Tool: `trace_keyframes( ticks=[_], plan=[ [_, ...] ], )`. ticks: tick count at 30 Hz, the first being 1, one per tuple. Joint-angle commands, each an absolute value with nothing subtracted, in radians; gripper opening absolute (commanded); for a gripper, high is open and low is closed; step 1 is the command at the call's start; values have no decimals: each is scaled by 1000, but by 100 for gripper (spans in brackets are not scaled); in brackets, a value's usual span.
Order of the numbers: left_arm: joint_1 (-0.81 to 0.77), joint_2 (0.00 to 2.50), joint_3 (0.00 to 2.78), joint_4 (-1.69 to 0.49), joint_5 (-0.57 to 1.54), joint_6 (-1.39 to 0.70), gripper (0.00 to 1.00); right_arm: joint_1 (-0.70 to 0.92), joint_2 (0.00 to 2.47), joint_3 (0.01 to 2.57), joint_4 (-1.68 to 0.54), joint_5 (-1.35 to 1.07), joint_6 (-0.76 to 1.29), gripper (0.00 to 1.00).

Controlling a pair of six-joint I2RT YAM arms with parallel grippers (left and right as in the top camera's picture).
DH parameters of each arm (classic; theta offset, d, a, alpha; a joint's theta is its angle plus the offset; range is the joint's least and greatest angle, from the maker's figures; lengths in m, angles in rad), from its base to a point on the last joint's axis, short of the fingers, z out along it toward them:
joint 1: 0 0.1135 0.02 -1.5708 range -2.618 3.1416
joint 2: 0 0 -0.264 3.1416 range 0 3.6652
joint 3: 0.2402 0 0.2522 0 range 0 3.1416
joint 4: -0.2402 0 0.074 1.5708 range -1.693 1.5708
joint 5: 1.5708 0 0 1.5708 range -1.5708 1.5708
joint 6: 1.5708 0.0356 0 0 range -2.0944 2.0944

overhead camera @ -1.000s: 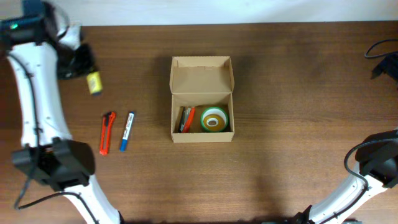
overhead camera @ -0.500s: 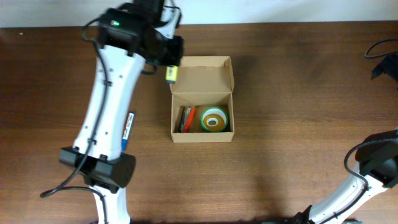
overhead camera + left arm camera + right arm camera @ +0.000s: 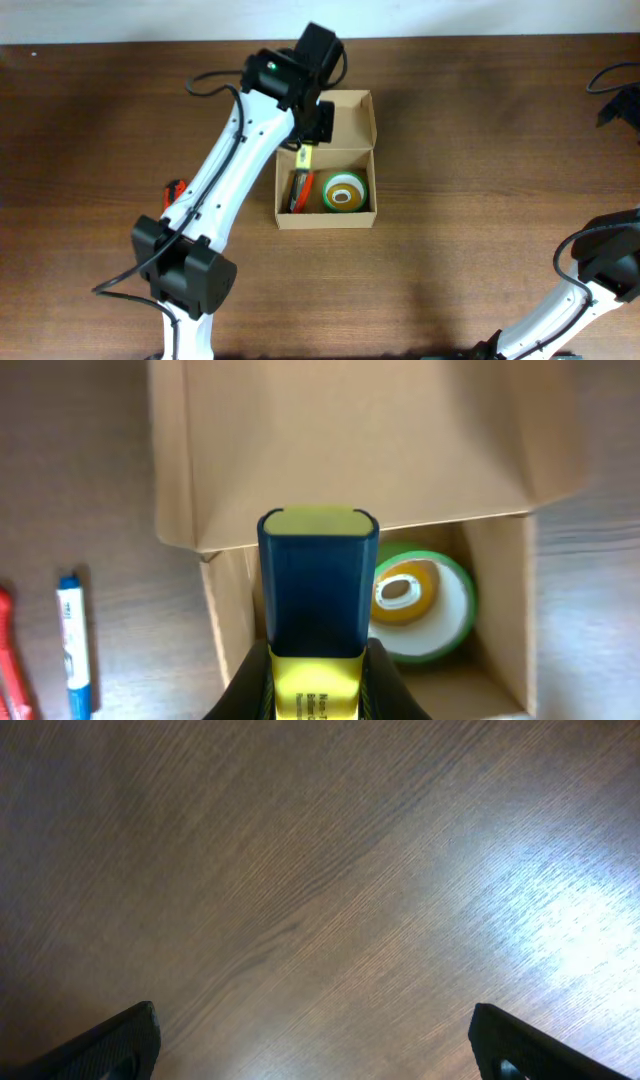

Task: Pack container
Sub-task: 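Lower the highlighter into the box beside the stapler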

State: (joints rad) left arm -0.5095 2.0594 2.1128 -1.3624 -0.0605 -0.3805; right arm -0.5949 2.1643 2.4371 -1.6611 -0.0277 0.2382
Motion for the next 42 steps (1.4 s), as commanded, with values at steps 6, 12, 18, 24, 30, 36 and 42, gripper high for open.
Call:
trace_keyframes(
  ticks=[6, 12, 18, 24, 30, 36, 42],
  plan=[
    [-513, 2065, 1962, -1306, -46, -428, 2, -596, 2136, 2434, -1661, -22, 240, 99],
    [-525, 2065, 1907, -1308, -46, -442, 2, -596, 2136, 2434, -1661, -22, 240, 100],
    [-536, 2065, 1887, -1301, -49, -447, 2, -596, 2136, 2434, -1661, -22, 240, 99],
    [-536, 2065, 1839, -1291, -64, -479, 2, -596, 2136, 2434, -1661, -22, 240, 99],
    [-536, 2065, 1808, -1280, -76, -486, 2, -596, 2136, 2434, -1661, -22, 240, 99],
    [-534, 2065, 1765, -1274, -88, -505, 2, -596, 2136, 2434, -1661, -22, 240, 99],
    [-534, 2065, 1753, -1275, -107, -508, 2, -596, 2136, 2434, -1661, -22, 240, 99]
  ],
)
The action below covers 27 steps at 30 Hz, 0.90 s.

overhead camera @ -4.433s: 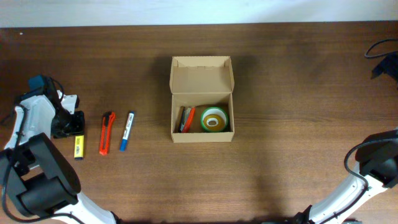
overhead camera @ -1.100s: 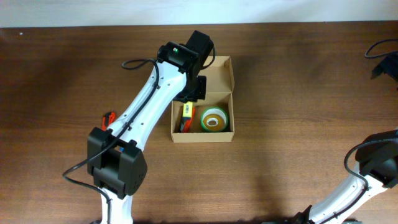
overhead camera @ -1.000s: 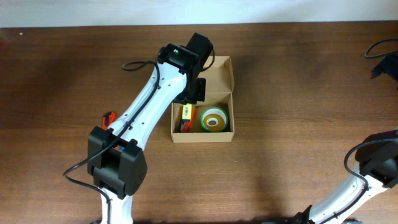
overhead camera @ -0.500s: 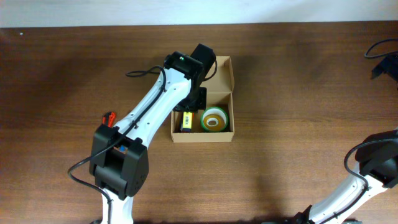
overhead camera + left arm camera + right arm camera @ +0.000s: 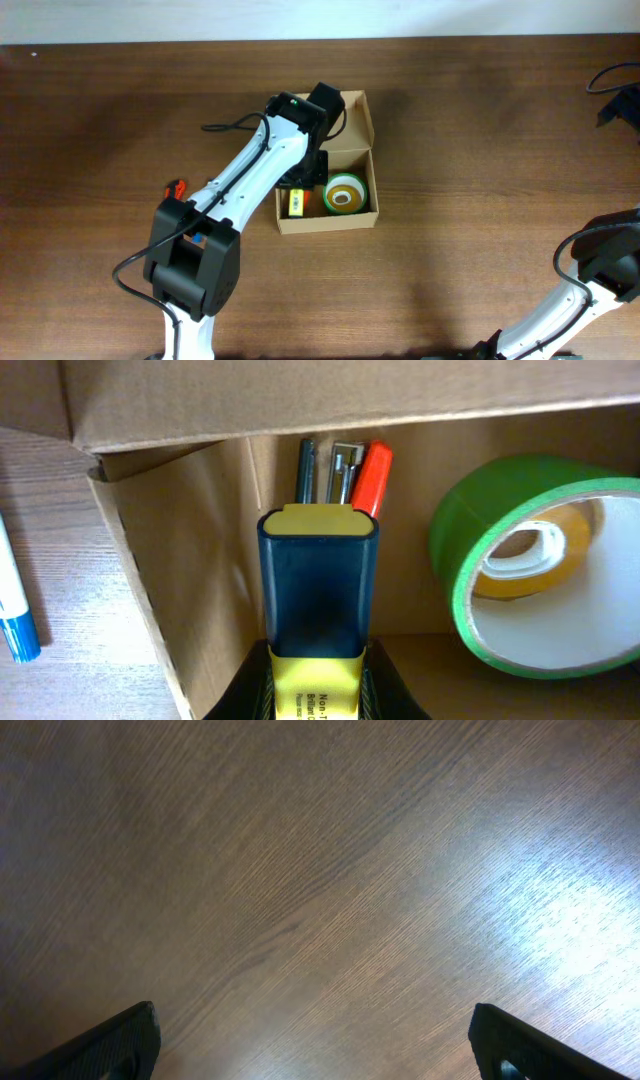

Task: Pack container
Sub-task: 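Lower the highlighter into the box beside the stapler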

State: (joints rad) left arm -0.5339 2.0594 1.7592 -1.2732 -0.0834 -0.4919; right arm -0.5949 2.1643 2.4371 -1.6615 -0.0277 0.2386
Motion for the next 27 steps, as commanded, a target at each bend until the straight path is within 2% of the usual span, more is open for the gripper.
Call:
trace_keyframes(
  ticks=[1, 27],
  plan=[
    [-534, 2065, 1753, -1275, -112, -509, 2, -596, 2136, 2434, -1661, -22, 240, 99],
    [-498, 2065, 1668, -1259, -123, -569, 2, -596, 2136, 2434, -1661, -22, 240, 99]
  ],
)
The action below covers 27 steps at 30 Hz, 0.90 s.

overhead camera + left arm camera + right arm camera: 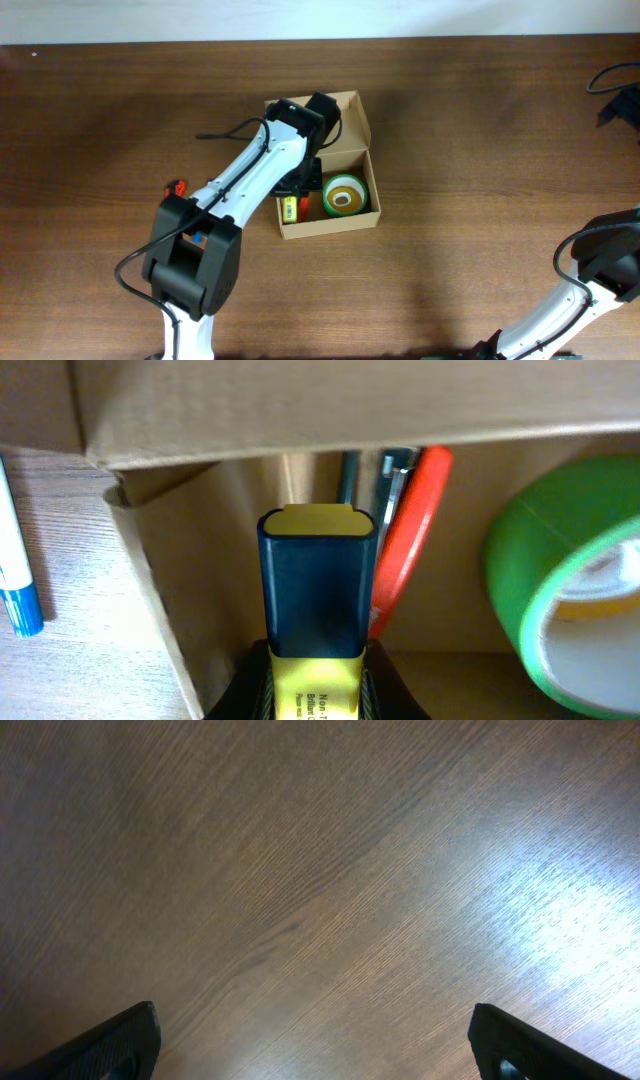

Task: Pack container
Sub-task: 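Lower the highlighter into the box beside the stapler, then open the left gripper and lift it out of the box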

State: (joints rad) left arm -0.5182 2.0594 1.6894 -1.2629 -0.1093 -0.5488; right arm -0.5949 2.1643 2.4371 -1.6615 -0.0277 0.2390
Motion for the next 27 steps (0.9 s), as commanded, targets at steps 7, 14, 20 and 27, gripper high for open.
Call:
trace_keyframes(
  ticks=[7, 14, 20, 27],
  plan=[
    [-490, 2065, 1636, -1227, -120, -569, 2, -596, 2136, 2434, -1661, -22, 240, 99],
    [-488, 2066, 1621, -1214, -120, -568, 2, -596, 2136, 2434, -1661, -22, 240, 99],
    [-488, 2066, 1621, -1210, -120, -568, 4, -596, 2136, 2434, -1662, -22, 240, 99],
    [-488, 2066, 1621, -1208, -118, -568, 21, -596, 2136, 2434, -1661, -22, 240, 99]
  ],
)
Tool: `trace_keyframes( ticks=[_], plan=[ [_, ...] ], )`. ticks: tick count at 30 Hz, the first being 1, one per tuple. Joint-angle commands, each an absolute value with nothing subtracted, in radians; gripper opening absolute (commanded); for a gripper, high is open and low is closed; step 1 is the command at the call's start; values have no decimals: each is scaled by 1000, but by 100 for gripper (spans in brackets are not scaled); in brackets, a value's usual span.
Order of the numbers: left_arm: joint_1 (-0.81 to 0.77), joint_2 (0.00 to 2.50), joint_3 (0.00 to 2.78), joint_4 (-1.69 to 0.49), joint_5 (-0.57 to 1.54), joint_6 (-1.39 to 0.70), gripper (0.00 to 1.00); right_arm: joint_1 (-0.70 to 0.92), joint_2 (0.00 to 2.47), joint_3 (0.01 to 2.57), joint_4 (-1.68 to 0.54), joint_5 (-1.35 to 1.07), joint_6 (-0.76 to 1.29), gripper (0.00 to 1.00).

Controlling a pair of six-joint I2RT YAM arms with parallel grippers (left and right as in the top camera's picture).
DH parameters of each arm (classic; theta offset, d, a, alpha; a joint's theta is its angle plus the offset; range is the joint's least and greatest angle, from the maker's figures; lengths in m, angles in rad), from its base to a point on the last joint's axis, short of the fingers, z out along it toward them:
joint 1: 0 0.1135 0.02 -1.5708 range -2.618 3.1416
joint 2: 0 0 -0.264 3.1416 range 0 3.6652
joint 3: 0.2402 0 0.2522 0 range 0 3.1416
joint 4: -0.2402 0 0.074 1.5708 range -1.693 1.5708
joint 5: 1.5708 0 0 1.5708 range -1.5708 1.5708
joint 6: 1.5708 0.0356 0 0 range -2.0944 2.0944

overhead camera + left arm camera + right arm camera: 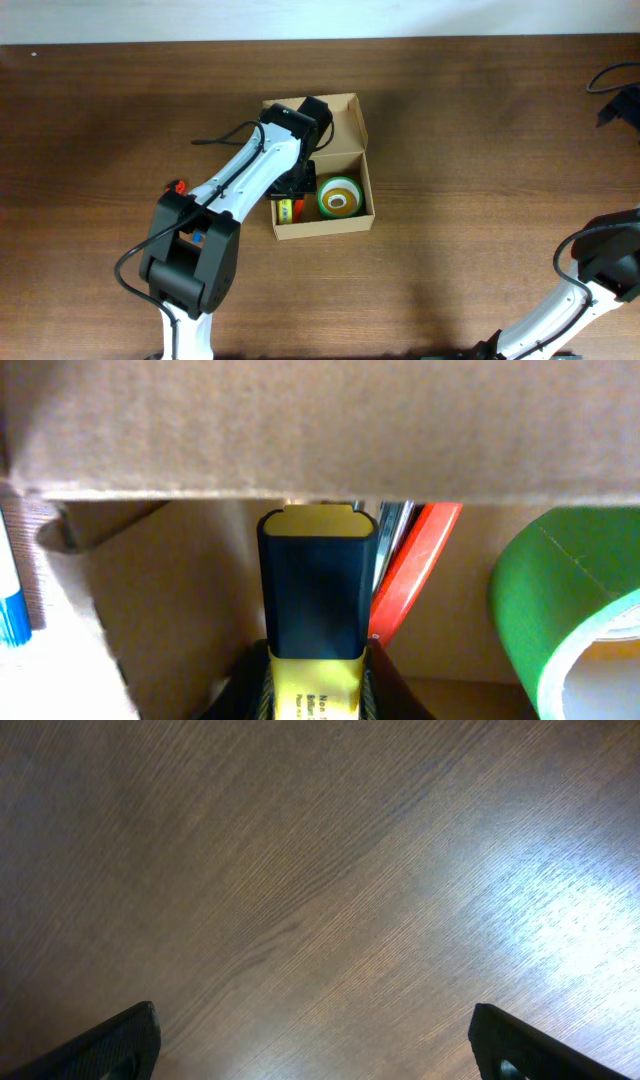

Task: Pack container
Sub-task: 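Open the left gripper and lift it out of the box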

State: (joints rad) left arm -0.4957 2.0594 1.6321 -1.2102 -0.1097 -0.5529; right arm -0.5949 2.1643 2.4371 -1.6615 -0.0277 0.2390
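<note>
An open cardboard box (355, 215) sits mid-table with its lid (343, 118) folded back. Inside it are a green tape roll (338, 197) and a red pen (410, 575) with other pens behind it. My left gripper (318, 682) is down in the box's left part, shut on a yellow highlighter (318, 590) with a dark blue cap; the highlighter's yellow end (285, 210) shows beside the arm. The box's lid flap (300, 430) fills the top of the left wrist view. My right gripper (315, 1050) stands open over bare wood, far from the box.
A blue pen (12, 615) lies on the table just outside the box's left wall. A small red-orange item (177, 186) peeks out from under the left arm. The right arm's base (600, 265) is at the table's right edge.
My left gripper sits a little deeper in the box with the highlighter, closer to the red pen and the back wall. The box has shifted slightly left. The right gripper has not moved.
First my left gripper held the highlighter above the box, near the lid's hinge. Then it was down in the box's left part beside the tape roll. Later it was nearer the pens, and now it is deeper still, with the box nudged left.
</note>
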Motion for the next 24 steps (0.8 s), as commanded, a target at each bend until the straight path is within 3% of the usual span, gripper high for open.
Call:
trace_keyframes(
  ticks=[1, 4, 15, 16, 19, 24],
  plan=[
    [-488, 2066, 1621, -1207, -116, -568, 25, -596, 2136, 2434, -1661, -22, 240, 99],
    [-488, 2066, 1621, -1206, -110, -568, 32, -596, 2136, 2434, -1661, -22, 240, 99],
    [-488, 2066, 1621, -1203, -110, -568, 32, -596, 2136, 2434, -1662, -22, 240, 99],
    [-488, 2066, 1621, -1203, -110, -568, 31, -596, 2136, 2434, -1661, -22, 240, 99],
    [-488, 2066, 1621, -1192, -110, -544, 4, -596, 2136, 2434, -1661, -22, 240, 99],
    [-488, 2066, 1628, -1164, -109, -461, 2, -596, 2136, 2434, -1661, -22, 240, 99]
  ],
)
